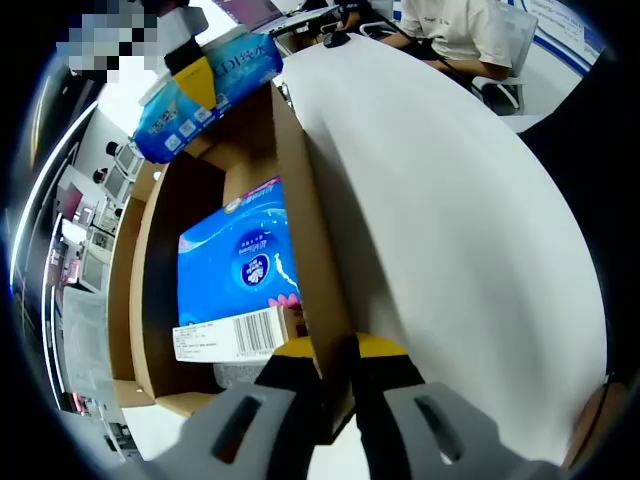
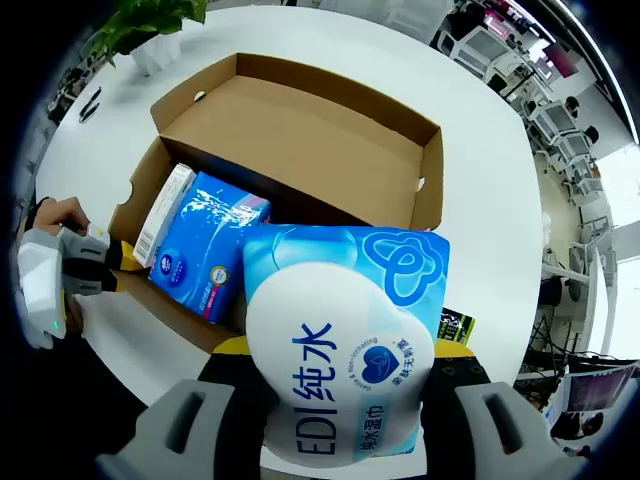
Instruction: Operate the shoe box by opening the lid, removing the specified soft item, and placing it in the target area until the item is outside and the box remains undamaged.
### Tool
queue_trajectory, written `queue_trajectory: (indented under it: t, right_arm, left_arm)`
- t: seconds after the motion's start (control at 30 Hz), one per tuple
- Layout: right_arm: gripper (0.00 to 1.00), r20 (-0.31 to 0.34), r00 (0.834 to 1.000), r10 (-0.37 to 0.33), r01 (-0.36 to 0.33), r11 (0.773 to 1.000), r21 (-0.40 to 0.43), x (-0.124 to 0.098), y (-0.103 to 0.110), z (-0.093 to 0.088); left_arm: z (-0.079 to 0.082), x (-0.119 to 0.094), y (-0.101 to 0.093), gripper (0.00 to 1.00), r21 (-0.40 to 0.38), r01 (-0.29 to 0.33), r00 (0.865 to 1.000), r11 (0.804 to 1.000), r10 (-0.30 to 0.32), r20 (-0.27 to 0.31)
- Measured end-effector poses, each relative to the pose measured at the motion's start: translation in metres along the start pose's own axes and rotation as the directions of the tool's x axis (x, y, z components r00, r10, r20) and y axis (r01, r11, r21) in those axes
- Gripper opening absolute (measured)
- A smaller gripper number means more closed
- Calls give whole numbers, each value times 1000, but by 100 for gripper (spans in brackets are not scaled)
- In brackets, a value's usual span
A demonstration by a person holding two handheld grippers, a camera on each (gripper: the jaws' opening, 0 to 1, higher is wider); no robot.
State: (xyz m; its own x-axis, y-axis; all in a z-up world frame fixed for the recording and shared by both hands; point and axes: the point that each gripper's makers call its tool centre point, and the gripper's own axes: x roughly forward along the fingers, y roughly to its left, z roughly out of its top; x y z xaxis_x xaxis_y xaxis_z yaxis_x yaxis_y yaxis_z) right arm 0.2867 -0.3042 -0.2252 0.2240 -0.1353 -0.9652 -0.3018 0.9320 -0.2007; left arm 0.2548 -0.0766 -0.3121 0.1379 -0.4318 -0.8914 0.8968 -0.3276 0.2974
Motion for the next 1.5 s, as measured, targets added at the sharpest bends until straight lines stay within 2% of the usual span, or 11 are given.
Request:
queue_trajectory:
  t: [0.57,1.17,1.5]
  right_arm:
    - [61,32,999,-13,14,999,-51,-24,-17,-19]
    - [60,43,999,-17,22,992,-122,-27,-38,-46]
    - [60,57,998,8,4,978,-208,-22,-47,-59]
  left_arm:
    - [-1,0,1,9,-6,-2,1000,1000,2,-3]
    - [-1,0,1,9,-10,-5,1000,1000,5,-7]
    - [-1,1,2,9,-15,-6,1000,1000,6,-6]
